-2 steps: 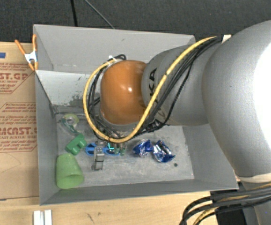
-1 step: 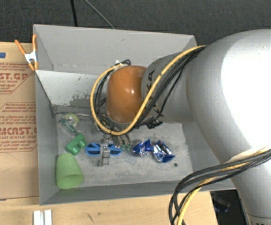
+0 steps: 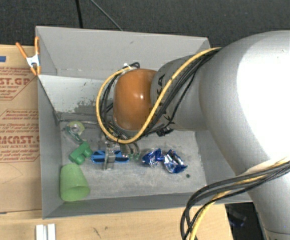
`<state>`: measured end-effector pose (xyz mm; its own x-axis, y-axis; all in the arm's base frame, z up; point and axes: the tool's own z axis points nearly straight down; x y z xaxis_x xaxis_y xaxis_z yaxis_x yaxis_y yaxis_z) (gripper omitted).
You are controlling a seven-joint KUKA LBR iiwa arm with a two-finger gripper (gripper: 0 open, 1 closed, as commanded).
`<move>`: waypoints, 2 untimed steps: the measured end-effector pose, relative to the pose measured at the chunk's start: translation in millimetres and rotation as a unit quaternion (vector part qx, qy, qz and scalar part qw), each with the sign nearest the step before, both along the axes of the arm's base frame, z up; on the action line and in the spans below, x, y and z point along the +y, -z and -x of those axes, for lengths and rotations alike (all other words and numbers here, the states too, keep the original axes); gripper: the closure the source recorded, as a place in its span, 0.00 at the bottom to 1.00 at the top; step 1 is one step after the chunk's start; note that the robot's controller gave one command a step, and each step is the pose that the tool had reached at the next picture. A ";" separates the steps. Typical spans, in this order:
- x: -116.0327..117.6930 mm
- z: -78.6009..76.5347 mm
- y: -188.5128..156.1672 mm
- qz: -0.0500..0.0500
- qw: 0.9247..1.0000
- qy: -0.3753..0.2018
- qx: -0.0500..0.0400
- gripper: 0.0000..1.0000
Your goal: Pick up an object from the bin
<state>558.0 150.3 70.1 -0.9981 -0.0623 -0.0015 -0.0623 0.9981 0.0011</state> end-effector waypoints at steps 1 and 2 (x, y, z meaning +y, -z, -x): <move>10.1 26.7 -115.3 -0.001 1.000 -0.027 -0.004 1.00; -27.0 38.4 -229.7 0.001 0.976 -0.217 -0.003 1.00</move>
Offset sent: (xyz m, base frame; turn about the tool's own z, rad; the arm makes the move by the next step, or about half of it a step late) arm -0.0281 0.0089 0.1108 -0.0531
